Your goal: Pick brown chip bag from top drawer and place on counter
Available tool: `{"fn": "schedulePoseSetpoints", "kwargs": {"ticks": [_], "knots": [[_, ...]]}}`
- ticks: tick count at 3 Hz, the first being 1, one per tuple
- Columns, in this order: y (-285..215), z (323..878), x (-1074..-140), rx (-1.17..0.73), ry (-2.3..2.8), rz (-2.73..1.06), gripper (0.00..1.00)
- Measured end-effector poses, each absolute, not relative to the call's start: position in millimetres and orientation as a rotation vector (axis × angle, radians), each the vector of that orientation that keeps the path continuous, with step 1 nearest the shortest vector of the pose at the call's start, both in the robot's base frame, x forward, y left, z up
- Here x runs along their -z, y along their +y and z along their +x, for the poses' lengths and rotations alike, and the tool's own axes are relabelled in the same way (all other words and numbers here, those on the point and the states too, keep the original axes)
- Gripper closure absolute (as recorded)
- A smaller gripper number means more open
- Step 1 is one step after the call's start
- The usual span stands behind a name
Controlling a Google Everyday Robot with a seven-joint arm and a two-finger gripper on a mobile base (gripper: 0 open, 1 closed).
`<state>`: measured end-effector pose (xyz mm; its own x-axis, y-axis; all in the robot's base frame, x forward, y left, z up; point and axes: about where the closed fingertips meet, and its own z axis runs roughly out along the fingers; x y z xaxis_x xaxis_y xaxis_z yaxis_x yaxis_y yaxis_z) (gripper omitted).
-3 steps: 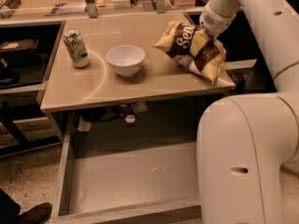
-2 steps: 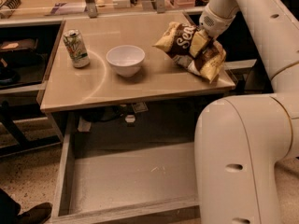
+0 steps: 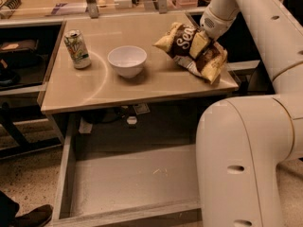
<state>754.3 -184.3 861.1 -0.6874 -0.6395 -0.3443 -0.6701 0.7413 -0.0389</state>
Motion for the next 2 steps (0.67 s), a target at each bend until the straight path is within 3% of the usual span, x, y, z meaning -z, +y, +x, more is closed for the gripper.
{"fn": "schedulePoseSetpoints", "kwargs": {"ticks": [2], "knots": [[-184.3,754.4,-861.0,-0.128,2.606,-1.014,0.0]]}}
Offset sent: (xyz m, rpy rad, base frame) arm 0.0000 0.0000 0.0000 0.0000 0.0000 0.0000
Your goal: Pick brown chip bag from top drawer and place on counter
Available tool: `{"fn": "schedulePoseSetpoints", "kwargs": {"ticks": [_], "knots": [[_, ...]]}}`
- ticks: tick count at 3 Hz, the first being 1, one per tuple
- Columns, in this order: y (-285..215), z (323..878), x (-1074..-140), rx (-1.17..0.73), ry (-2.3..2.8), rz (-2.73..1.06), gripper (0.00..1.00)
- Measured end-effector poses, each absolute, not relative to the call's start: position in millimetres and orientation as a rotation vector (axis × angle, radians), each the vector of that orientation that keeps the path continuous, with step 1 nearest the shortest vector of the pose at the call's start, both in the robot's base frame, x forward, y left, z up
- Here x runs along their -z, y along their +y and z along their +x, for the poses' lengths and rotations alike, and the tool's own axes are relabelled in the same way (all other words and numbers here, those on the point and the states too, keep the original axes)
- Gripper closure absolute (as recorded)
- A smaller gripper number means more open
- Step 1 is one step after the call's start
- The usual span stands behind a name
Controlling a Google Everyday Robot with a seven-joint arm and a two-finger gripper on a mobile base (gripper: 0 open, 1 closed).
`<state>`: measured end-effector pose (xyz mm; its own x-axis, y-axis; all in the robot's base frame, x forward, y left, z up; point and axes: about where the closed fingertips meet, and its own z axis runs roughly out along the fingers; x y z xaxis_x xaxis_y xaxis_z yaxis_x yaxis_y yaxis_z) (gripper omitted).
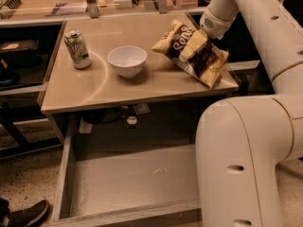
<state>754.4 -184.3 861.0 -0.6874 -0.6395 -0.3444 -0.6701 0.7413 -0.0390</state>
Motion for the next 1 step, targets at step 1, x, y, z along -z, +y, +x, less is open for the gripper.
{"fn": "schedulePoseSetpoints", "kwargs": {"ticks": [1], "knots": [[-184.3,754.4,-861.0,-0.128,2.606,-1.014,0.0]]}}
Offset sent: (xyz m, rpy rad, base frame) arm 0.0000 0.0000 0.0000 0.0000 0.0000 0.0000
